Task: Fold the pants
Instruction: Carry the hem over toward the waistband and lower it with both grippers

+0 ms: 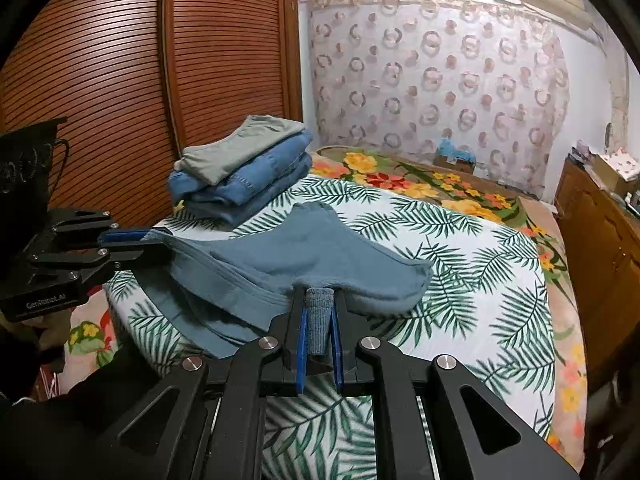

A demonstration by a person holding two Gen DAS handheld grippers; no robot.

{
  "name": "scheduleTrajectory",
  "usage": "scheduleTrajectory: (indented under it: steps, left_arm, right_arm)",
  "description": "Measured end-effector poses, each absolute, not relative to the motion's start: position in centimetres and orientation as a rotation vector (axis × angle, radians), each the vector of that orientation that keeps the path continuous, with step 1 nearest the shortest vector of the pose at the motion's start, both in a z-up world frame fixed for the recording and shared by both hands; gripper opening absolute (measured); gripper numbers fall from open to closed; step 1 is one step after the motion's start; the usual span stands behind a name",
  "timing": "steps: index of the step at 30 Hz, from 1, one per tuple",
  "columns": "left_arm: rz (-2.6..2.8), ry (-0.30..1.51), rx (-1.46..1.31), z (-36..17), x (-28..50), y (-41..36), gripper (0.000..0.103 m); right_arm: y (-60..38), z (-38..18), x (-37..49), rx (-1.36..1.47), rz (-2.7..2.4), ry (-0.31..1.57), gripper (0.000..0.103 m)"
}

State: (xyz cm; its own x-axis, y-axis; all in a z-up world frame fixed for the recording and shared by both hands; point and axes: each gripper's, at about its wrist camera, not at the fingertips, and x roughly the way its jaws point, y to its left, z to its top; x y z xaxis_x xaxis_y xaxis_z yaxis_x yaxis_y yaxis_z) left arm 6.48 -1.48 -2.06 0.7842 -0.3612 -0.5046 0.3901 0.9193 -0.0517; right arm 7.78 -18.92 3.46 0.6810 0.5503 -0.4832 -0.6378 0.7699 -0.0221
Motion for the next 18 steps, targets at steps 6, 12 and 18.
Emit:
scheduleTrajectory:
  steps: [6, 12, 18]
  left_arm:
    - [-0.417, 0.504, 0.051, -1.1, 4.8, -1.4, 0.010]
    - [-0.431, 0.493, 0.044, -0.6, 3.4, -1.4, 0.010]
    - [-0.426, 0.481, 0.041, -0.6, 3.1, -1.0, 0.010]
  right_arm:
    - [-20.1, 3.7, 6.1, -0.185, 0.680, 0.471, 0.010]
    - [-21.1, 3.9, 4.2, -0.179, 0.688, 0.464, 0.010]
    - [-21.5, 3.8, 3.1, -0.178, 0.696, 0.450, 0.010]
